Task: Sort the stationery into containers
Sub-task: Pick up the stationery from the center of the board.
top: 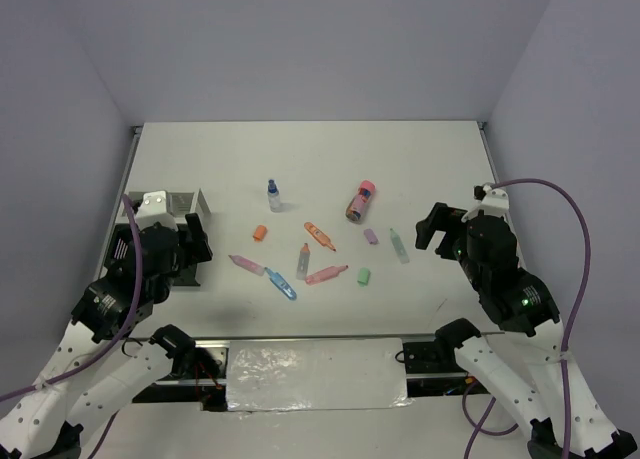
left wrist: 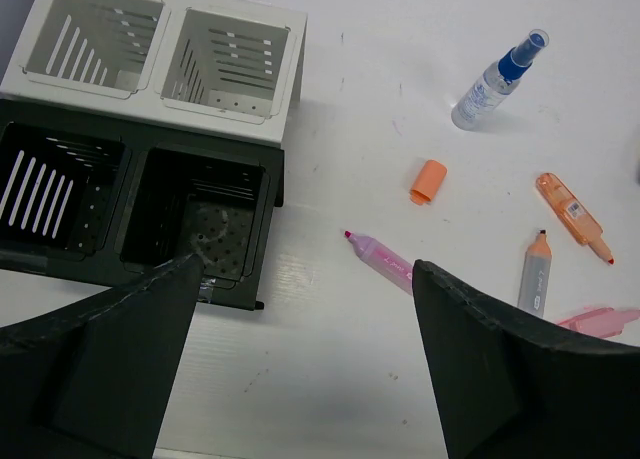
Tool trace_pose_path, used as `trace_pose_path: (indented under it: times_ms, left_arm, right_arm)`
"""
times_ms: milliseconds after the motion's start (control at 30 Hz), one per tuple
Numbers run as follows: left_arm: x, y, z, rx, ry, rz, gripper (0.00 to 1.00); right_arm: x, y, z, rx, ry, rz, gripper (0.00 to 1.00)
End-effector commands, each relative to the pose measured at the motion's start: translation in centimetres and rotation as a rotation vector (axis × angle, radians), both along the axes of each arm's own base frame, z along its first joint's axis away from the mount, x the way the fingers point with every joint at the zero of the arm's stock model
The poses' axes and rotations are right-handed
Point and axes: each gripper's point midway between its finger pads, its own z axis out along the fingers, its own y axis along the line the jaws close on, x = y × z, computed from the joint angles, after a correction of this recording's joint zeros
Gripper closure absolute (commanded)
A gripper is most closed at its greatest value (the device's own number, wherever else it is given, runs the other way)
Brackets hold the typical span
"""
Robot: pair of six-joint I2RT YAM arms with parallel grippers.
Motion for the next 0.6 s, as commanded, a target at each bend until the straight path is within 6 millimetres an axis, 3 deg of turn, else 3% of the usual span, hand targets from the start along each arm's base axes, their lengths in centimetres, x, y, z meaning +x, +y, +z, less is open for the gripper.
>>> trace_pose_path:
  times_ms: [0, 233, 367, 400, 467, 500, 533, 567]
  left_arm:
    - [0.6, -0.5, 1.2, -0.025, -0.045, -0.009, 0.01]
    - [0.6, -0.4, 1.3, -0.026, -0.048, -0.006, 0.01]
    - [0.5, -0.3, 1.3, -0.023, -0.049, -0.006, 0.01]
    - [0.5, -0.4, 1.3, -0.025, -0.051, -0.007, 0.01]
    - [0.6, -0.3, 1.2, -0.021, -0.045, -0.002, 0.01]
    - [0.5, -0.3, 1.1, -0.021, -0.045, 0.0, 0.01]
    - [0.5, -0.1, 1.1, -0.019, -0.045, 0.008, 0.01]
    - [0.5, -0.1, 1.1, -0.021, -0.046, 0.006, 0.01]
  right_arm:
    - [-0.1, 0.1, 1.3, 0.016, -0.029, 0.002, 0.0]
    - [1.1, 1.6, 1.3, 0.074, -0.024, 0.028, 0.0]
    - [3.9, 3.6, 0.0, 0.113, 0.056, 0.025, 0.0]
    - [5.5, 4.4, -1.8, 0.094, 0.129, 0.021, 0.0]
    - [7.4, 5.7, -2.8, 0.106, 0.189, 0.011, 0.0]
    - [9.1, 6.4, -5.4, 0.08, 0.268, -0.001, 0.0]
    - [10.2, 7.1, -5.2, 0.087, 0.275, -0.01, 0.0]
    - [11.5, 7.5, -7.6, 0.066, 0.341, -0.045, 0.0]
